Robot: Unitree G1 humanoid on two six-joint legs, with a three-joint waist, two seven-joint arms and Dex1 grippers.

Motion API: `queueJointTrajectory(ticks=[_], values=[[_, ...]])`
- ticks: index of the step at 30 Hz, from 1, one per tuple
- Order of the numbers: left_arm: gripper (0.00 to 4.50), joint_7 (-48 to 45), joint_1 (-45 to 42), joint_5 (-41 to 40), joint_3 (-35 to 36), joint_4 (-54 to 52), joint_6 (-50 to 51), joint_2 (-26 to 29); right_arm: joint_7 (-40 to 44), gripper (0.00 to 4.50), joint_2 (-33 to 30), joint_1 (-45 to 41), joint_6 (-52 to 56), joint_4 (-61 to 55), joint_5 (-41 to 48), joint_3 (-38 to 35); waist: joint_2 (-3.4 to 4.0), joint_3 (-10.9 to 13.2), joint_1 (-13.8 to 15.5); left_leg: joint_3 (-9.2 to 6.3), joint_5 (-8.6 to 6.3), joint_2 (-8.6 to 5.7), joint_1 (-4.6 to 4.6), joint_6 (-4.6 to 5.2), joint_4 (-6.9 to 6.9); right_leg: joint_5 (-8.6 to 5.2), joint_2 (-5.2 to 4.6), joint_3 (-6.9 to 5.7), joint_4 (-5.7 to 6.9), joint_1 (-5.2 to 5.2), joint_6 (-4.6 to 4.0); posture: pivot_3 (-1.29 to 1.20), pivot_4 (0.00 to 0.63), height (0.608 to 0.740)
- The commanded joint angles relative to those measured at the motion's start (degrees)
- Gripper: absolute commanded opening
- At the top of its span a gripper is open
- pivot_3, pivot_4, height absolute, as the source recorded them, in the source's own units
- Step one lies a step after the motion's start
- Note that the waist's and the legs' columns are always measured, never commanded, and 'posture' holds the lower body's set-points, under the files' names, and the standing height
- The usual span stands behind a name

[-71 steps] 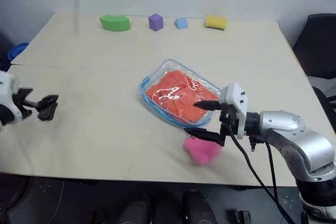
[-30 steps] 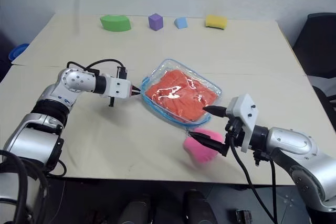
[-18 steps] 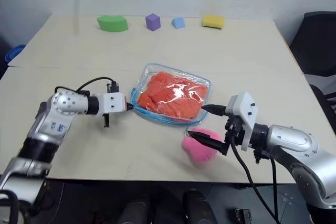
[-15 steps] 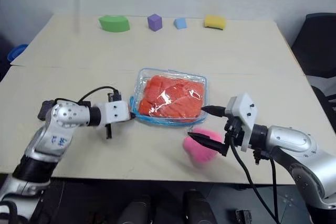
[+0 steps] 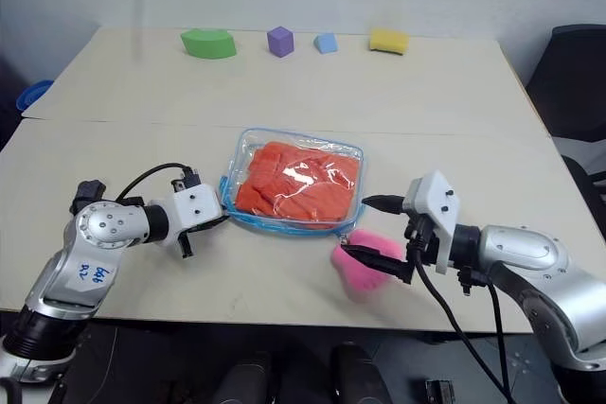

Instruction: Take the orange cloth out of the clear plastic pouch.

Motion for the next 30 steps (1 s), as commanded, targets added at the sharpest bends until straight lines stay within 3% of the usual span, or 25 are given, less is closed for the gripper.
queueJointTrajectory(ticks=[1,4,12,16,20,25,30], values=[[2.19,1.36,0.78,-2.19,2.62,-1.36,1.48,-0.46,0.79,4.50,-1.75,-0.41,-0.59,-0.05,-1.00,-0.51,0.00,0.00,0.01,0.00,0.00,0.00,0.00,0.00,0.00,0.00,0.00,0.00,0.00,0.00,0.00,0.00,0.150,0.740],[3.11,-0.53,0.33,-8.15,6.07,-4.38,6.19,-1.28,1.15,4.50,-2.58,0.67,0.01,1.09,-0.85,-1.76,0.00,0.00,0.01,0.00,0.00,0.00,0.00,0.00,0.00,0.00,0.00,-0.01,0.00,0.00,0.00,0.00,0.150,0.740],[3.11,-12.46,-0.83,-26.84,17.12,-7.15,12.07,6.19,5.51,4.50,-5.15,7.31,-2.22,6.59,-3.17,-4.41,0.00,0.00,-0.07,-0.01,0.00,0.00,-0.02,-0.01,0.00,0.00,0.00,-0.03,-0.04,0.01,0.00,0.00,0.150,0.740],[3.11,-15.51,-0.73,-31.91,17.60,-7.39,11.48,9.37,8.12,4.50,-6.32,8.41,-5.42,10.85,-7.20,-3.35,0.01,0.01,-0.04,-0.01,0.01,0.00,0.02,-0.01,-0.02,0.00,-0.01,-0.02,-0.06,0.04,0.00,0.00,0.150,0.740],[3.11,-16.38,-4.52,-34.01,12.41,-6.98,9.35,8.34,11.07,4.50,-7.59,5.14,-6.36,11.19,-7.38,-2.97,0.01,0.01,-0.03,-0.01,0.01,-0.01,0.02,-0.02,-0.01,0.00,0.00,-0.02,-0.07,0.05,0.00,0.00,0.150,0.740],[3.11,-16.80,-16.98,-32.21,-0.17,0.53,7.28,1.00,15.66,4.50,-11.33,0.34,-8.04,13.41,-10.05,-1.17,0.02,0.01,0.29,-0.02,0.01,-0.08,0.03,-0.02,0.06,0.00,-0.02,-0.03,-0.08,0.11,0.00,0.00,0.150,0.740],[3.11,-21.68,-25.76,-29.94,-9.14,7.40,2.17,-3.93,19.01,4.50,-14.21,1.22,-7.61,13.63,-10.37,-1.05,0.02,0.01,0.19,0.02,0.05,-0.08,-0.10,-0.09,0.06,0.00,0.02,-0.02,-0.14,0.01,0.00,0.00,0.150,0.740]])
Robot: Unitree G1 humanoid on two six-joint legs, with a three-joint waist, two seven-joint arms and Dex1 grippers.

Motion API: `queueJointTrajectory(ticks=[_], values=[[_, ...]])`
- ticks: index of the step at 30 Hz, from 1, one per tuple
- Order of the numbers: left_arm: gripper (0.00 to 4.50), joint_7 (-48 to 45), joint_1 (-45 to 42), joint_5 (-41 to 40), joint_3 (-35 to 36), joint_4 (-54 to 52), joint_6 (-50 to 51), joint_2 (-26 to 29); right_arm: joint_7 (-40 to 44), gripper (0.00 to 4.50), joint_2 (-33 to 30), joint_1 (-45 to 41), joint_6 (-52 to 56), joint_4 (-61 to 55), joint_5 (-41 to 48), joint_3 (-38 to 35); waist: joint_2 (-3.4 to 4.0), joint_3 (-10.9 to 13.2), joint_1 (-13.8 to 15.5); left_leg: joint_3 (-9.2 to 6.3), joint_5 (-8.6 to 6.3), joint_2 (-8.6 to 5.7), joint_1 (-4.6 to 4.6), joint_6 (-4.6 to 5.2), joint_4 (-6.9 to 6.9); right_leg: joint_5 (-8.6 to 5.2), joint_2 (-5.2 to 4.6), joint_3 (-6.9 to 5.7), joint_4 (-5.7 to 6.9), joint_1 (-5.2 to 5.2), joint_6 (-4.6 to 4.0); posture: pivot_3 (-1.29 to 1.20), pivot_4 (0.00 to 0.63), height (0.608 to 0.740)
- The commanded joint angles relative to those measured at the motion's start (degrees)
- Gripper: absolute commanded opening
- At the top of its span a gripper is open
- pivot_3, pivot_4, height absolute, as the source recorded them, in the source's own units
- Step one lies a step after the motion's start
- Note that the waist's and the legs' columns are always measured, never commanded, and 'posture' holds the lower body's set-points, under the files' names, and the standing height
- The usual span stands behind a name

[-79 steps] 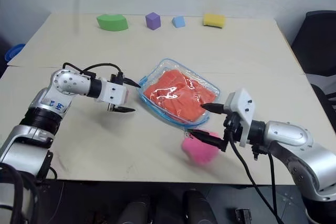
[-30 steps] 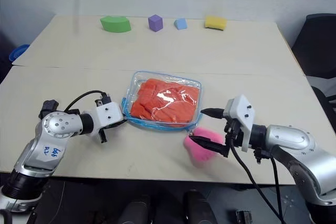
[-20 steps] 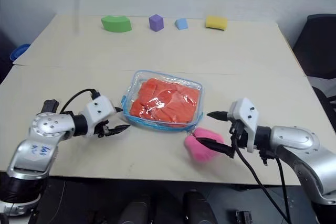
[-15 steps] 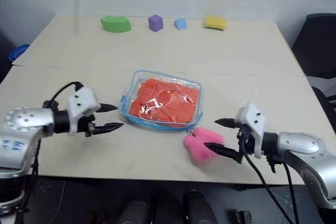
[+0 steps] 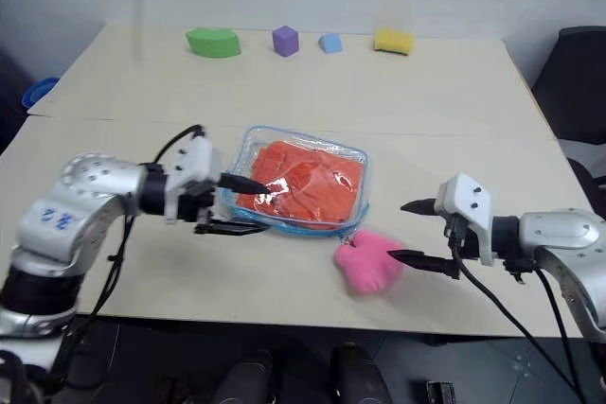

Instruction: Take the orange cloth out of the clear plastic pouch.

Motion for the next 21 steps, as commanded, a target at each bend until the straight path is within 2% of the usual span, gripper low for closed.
queueJointTrajectory(ticks=[1,6,7,9,12,16,19,20,21], values=[[3.11,-3.34,-3.53,1.23,-2.87,2.46,-4.41,-0.86,1.55,4.50,-1.14,1.35,0.73,-0.16,0.29,-0.68,0.00,0.00,-0.21,0.00,0.01,0.01,0.00,-0.01,0.00,0.00,0.00,0.00,0.01,0.01,0.00,0.00,0.150,0.740],[3.11,-5.17,-4.82,-0.50,-1.38,3.68,-4.55,-0.48,-0.49,4.50,3.51,2.53,3.19,1.64,1.19,2.23,0.00,0.00,-0.48,0.06,0.01,0.07,0.09,-0.01,0.01,0.00,0.09,0.14,0.13,-0.03,0.00,0.00,0.150,0.740],[3.15,-5.71,-4.49,-0.73,-0.97,3.35,-4.55,0.24,-0.69,4.08,4.27,2.88,2.88,1.92,0.30,3.47,0.00,0.00,-0.43,0.06,0.01,0.07,0.12,-0.01,0.02,0.00,0.10,0.17,0.17,-0.03,0.00,0.00,0.150,0.740],[3.15,-6.62,-3.80,-1.31,-0.10,2.55,-4.50,1.67,-0.99,3.63,5.82,3.46,2.08,2.15,-0.70,5.49,0.00,0.00,-0.41,0.06,0.00,0.07,0.12,0.00,0.02,0.00,0.09,0.17,0.18,-0.03,0.00,0.00,0.150,0.740],[3.15,-6.54,-3.25,-2.04,1.18,1.63,-3.77,3.40,-2.01,2.58,8.39,3.06,2.64,1.38,0.01,6.81,0.00,0.00,-0.27,0.06,0.01,0.06,0.11,-0.01,0.03,0.00,0.06,0.17,0.17,-0.03,0.00,0.00,0.150,0.740],[3.15,-6.05,-2.14,-2.73,2.46,0.32,-3.28,5.06,-1.37,1.20,9.38,3.82,5.24,-2.97,3.50,7.16,0.00,0.00,-0.18,0.03,0.01,0.05,0.11,-0.01,0.04,0.00,0.04,0.15,0.16,-0.02,0.00,0.00,0.150,0.740],[3.15,-5.28,-1.54,-2.84,2.90,-0.10,-3.13,5.22,-5.94,0.25,13.43,2.07,10.18,-7.28,8.29,7.79,0.00,0.00,-0.27,0.00,0.01,0.06,0.11,-0.01,0.04,0.00,0.05,0.13,0.17,-0.02,0.00,0.00,0.150,0.740],[3.15,-5.09,-1.39,-2.81,2.92,-0.09,-3.15,5.13,-7.80,0.03,15.01,1.47,11.47,-8.33,8.88,8.44,0.00,0.00,-0.34,-0.01,0.01,0.07,0.11,-0.01,0.04,0.00,0.06,0.13,0.17,-0.02,0.00,0.00,0.150,0.740],[3.15,-4.93,-1.34,-2.81,2.88,-0.11,-3.13,5.06,-9.21,0.03,16.14,1.28,11.15,-8.79,7.25,10.01,0.00,0.00,-0.34,-0.01,0.01,0.07,0.11,-0.01,0.04,0.00,0.05,0.13,0.18,-0.03,0.00,0.00,0.150,0.740]])
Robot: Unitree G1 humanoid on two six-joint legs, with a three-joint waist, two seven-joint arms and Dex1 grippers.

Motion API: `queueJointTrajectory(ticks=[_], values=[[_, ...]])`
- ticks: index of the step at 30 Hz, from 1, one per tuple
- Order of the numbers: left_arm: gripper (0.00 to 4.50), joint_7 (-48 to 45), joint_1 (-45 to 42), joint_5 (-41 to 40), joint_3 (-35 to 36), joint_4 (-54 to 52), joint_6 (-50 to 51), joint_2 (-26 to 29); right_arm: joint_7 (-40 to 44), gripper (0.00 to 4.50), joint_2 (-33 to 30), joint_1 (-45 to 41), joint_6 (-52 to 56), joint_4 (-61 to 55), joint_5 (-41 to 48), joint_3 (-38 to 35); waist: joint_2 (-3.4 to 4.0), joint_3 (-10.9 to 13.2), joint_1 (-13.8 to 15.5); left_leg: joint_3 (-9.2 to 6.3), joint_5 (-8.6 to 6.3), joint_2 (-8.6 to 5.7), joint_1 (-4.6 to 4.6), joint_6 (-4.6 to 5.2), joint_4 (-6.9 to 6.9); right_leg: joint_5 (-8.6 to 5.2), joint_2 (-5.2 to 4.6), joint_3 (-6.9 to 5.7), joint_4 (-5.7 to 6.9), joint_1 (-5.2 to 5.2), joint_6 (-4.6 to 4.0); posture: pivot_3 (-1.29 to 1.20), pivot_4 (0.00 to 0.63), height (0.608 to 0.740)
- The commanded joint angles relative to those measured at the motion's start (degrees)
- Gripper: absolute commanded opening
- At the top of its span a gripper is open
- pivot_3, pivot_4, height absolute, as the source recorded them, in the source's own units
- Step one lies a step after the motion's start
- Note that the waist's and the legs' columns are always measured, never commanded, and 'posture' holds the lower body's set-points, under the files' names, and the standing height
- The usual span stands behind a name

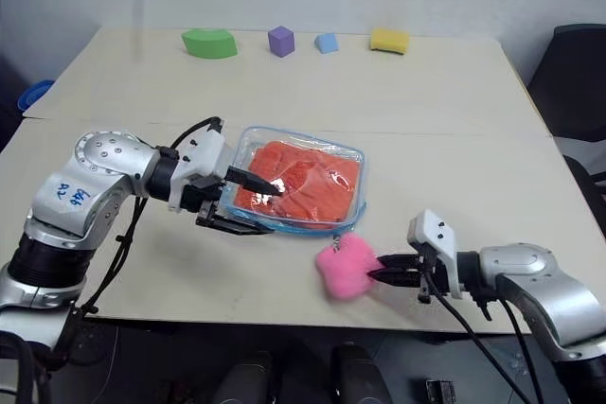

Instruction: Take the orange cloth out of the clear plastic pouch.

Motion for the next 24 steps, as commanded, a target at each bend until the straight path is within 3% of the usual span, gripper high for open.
queueJointTrajectory(ticks=[1,6,9,14,19,24], values=[[3.15,0.73,0.02,-0.79,1.15,-2.08,-0.32,-0.01,-4.84,0.03,2.73,-0.92,0.82,-3.61,-1.44,4.03,0.00,0.00,0.06,0.00,0.00,0.00,0.00,0.00,0.00,0.00,0.00,0.00,0.00,0.00,0.00,0.00,0.150,0.740],[3.15,1.12,-0.03,0.47,-0.35,-1.50,-1.83,-0.91,-8.08,0.03,3.18,-0.32,0.99,-2.56,-5.85,8.08,0.00,0.00,0.23,-0.01,0.00,-0.06,-0.03,-0.01,0.00,0.00,-0.07,-0.01,-0.04,0.02,0.00,0.00,0.150,0.740],[3.15,1.14,-0.09,1.17,-1.04,-0.73,-2.80,-1.47,-9.50,0.64,3.90,0.03,2.35,-2.46,-4.94,7.53,0.00,0.00,0.17,-0.02,0.00,-0.05,-0.02,-0.01,0.00,0.00,-0.05,-0.02,-0.04,0.02,0.00,0.00,0.150,0.740],[3.15,0.61,1.01,0.56,-3.14,-1.53,-2.55,-3.13,-7.00,2.31,0.62,1.47,-0.83,-6.13,-6.14,5.86,0.00,0.00,0.04,-0.01,-0.01,-0.04,-0.02,0.00,0.00,0.00,-0.01,-0.02,-0.01,-0.01,0.00,0.00,0.150,0.740],[3.15,-3.45,2.73,0.44,-6.85,-3.56,-3.12,-2.67,-4.78,2.31,-4.90,4.76,-1.97,-11.52,-5.19,1.20,0.00,0.00,0.15,-0.01,-0.01,-0.05,-0.03,0.01,0.00,0.00,-0.03,-0.01,-0.04,0.01,0.00,0.00,0.150,0.740],[3.15,-6.16,2.65,5.67,-12.92,-1.07,-9.88,-4.09,-0.40,2.31,-10.73,5.15,-2.93,-14.97,-2.37,-5.93,0.00,0.00,0.17,-0.01,-0.03,-0.06,-0.01,0.05,0.00,0.00,-0.02,-0.02,-0.04,0.05,0.00,0.00,0.150,0.740]])
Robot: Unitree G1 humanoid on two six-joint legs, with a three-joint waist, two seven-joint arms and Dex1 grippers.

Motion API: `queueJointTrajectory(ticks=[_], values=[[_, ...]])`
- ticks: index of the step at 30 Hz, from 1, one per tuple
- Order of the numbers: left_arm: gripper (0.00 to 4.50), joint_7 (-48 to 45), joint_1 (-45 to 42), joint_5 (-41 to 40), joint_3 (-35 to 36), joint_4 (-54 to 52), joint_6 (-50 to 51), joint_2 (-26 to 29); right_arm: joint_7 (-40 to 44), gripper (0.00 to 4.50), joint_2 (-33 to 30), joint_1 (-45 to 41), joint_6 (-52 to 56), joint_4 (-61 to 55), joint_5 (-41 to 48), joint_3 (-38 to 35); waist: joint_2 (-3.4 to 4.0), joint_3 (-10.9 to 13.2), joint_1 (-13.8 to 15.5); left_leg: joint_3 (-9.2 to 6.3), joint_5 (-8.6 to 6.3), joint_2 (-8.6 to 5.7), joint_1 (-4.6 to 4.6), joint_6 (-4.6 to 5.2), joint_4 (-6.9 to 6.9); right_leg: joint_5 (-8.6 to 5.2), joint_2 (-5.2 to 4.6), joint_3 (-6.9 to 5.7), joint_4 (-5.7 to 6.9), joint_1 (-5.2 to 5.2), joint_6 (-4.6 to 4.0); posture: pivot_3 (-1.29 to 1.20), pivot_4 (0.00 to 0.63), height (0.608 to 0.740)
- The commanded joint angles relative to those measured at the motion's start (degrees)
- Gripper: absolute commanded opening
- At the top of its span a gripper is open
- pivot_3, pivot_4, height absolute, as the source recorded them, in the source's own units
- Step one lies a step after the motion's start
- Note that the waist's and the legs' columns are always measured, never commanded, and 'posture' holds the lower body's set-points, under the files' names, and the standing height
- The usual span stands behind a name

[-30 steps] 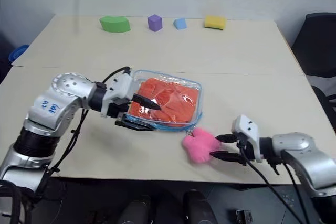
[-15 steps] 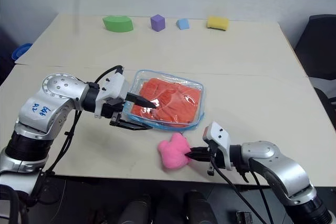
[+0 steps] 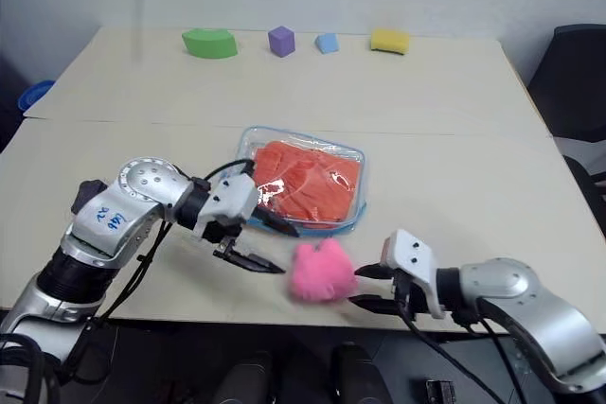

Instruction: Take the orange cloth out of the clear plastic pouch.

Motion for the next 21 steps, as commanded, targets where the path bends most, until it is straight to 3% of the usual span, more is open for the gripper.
queueJointTrajectory(ticks=[1,6,13,21], values=[[3.15,-1.40,-0.03,3.97,-3.23,0.67,-5.84,-0.77,2.61,2.31,-2.40,-1.28,-2.75,-2.02,0.75,-3.87,0.00,0.00,-0.01,0.00,0.00,0.00,0.00,0.00,0.00,0.00,0.00,0.00,0.00,0.00,0.00,0.00,0.150,0.740],[3.15,0.69,0.73,10.62,-7.08,5.08,-13.24,-3.68,3.73,2.31,-4.66,-10.63,-12.75,7.10,-10.84,2.12,0.00,0.00,-0.14,0.06,-0.01,0.00,0.05,0.03,0.00,0.00,0.03,0.05,0.02,0.00,0.00,0.00,0.150,0.740],[3.15,5.27,2.29,17.28,-8.25,9.65,-20.71,-7.09,5.37,2.31,-0.13,-26.25,-32.33,24.46,-28.92,15.84,0.00,0.00,-0.13,0.11,0.02,0.00,0.05,-0.03,0.00,0.00,0.01,0.08,0.00,-0.05,0.00,0.00,0.150,0.740],[1.04,6.13,4.84,14.93,-4.56,5.93,-17.78,-6.40,5.40,2.34,6.63,-33.79,-46.19,36.76,-37.85,22.01,0.00,0.00,-0.09,0.13,0.11,0.01,0.05,-0.18,0.03,0.00,-0.04,0.08,0.03,-0.04,0.00,0.00,0.150,0.740]])
